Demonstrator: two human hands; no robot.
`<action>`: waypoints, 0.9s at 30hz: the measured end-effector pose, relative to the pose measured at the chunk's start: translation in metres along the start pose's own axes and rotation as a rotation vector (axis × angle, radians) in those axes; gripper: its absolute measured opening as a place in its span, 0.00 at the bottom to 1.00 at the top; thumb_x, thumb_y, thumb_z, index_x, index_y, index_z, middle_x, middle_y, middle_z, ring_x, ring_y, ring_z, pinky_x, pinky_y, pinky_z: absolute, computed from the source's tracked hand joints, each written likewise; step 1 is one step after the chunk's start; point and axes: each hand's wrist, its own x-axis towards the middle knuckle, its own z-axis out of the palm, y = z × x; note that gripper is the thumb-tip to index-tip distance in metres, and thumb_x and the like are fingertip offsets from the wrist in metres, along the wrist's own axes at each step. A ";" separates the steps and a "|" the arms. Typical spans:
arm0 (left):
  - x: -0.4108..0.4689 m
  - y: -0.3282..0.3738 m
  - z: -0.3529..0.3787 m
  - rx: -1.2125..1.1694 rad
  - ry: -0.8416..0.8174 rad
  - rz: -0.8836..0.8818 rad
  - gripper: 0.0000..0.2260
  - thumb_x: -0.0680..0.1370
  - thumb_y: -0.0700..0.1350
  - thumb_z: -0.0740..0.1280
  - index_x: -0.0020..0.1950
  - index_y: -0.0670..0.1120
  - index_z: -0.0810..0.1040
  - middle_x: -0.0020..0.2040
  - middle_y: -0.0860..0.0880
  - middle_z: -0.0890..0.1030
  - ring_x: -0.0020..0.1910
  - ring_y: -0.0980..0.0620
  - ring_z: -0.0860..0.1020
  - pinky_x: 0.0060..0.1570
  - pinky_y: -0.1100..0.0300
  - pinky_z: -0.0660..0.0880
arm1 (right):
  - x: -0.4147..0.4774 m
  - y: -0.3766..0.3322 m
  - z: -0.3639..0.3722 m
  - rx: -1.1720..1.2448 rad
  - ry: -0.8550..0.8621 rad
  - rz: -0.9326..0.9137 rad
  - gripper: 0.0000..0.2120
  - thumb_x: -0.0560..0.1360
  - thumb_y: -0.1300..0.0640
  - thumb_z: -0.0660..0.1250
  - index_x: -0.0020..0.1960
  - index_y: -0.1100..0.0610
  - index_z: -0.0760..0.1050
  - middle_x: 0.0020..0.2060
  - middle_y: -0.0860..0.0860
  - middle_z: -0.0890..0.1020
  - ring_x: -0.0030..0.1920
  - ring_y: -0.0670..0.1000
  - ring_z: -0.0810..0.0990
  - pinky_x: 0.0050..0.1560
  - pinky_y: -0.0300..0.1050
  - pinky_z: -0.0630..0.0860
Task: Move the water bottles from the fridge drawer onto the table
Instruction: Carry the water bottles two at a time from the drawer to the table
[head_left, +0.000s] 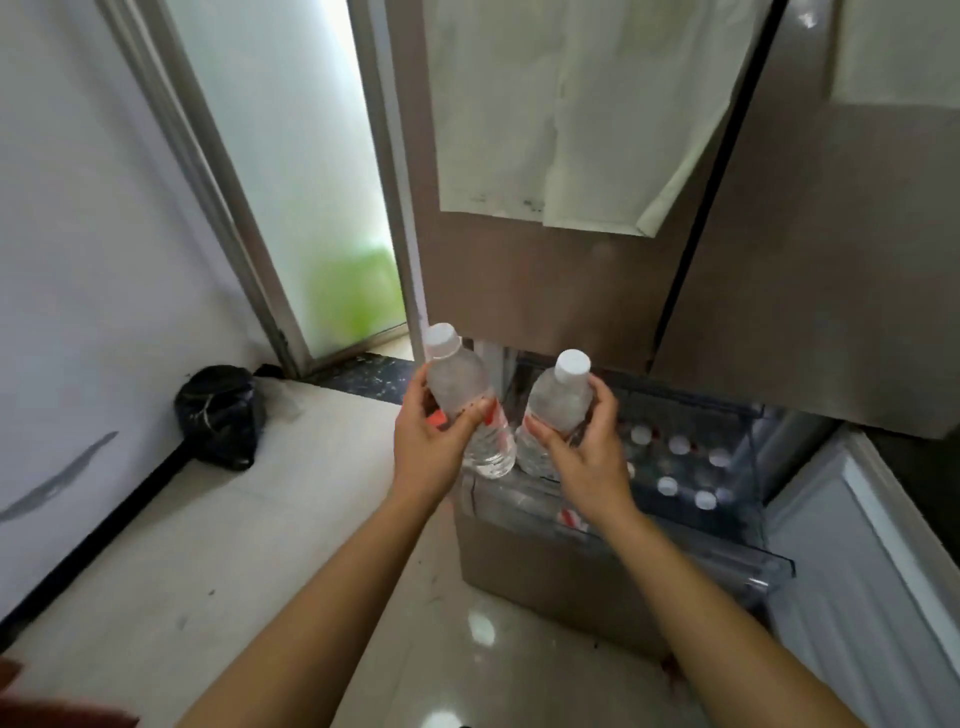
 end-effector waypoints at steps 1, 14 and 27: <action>-0.011 0.007 -0.014 0.014 0.059 0.005 0.27 0.72 0.44 0.77 0.68 0.49 0.73 0.61 0.53 0.81 0.58 0.60 0.79 0.53 0.70 0.77 | -0.004 -0.006 0.009 0.020 -0.043 -0.022 0.37 0.72 0.45 0.76 0.71 0.35 0.56 0.68 0.44 0.71 0.65 0.51 0.75 0.64 0.59 0.77; -0.192 0.069 -0.254 0.215 0.665 -0.020 0.32 0.73 0.46 0.75 0.74 0.56 0.66 0.69 0.55 0.75 0.67 0.55 0.73 0.62 0.55 0.73 | -0.147 -0.141 0.182 0.172 -0.592 -0.347 0.39 0.76 0.41 0.70 0.79 0.40 0.52 0.72 0.42 0.68 0.70 0.43 0.69 0.69 0.52 0.70; -0.391 0.109 -0.561 0.272 0.965 0.020 0.32 0.71 0.49 0.75 0.73 0.56 0.68 0.65 0.56 0.77 0.65 0.53 0.76 0.64 0.47 0.76 | -0.399 -0.304 0.408 0.317 -0.951 -0.471 0.41 0.75 0.35 0.68 0.79 0.38 0.48 0.74 0.42 0.68 0.72 0.48 0.69 0.68 0.61 0.72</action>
